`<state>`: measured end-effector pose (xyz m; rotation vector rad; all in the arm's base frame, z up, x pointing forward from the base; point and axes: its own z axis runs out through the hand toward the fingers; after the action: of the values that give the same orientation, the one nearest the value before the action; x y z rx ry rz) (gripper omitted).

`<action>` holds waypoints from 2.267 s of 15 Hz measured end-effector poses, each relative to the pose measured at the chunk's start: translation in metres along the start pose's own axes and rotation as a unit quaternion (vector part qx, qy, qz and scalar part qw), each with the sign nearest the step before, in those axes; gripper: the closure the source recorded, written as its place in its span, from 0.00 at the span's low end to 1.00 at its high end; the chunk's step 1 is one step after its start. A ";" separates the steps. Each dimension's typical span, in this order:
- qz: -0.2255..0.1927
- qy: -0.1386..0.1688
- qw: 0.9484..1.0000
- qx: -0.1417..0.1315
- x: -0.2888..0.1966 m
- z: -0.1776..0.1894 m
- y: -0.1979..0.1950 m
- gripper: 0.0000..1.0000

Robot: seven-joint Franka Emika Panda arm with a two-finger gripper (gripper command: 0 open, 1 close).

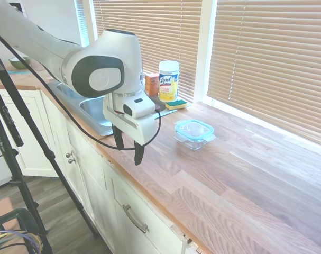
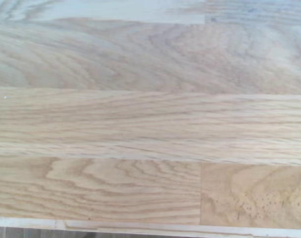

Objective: Uncover the lid of the food container

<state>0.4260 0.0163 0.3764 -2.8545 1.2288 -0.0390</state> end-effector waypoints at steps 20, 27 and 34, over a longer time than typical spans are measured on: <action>0.091 0.008 0.993 0.071 0.137 -0.036 -0.056 0.00; 0.117 -0.012 0.988 0.103 0.205 -0.025 -0.075 0.00; 0.062 -0.042 0.991 0.114 0.265 -0.004 -0.078 0.00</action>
<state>0.6648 -0.1229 0.3862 -2.5551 1.2900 -0.0518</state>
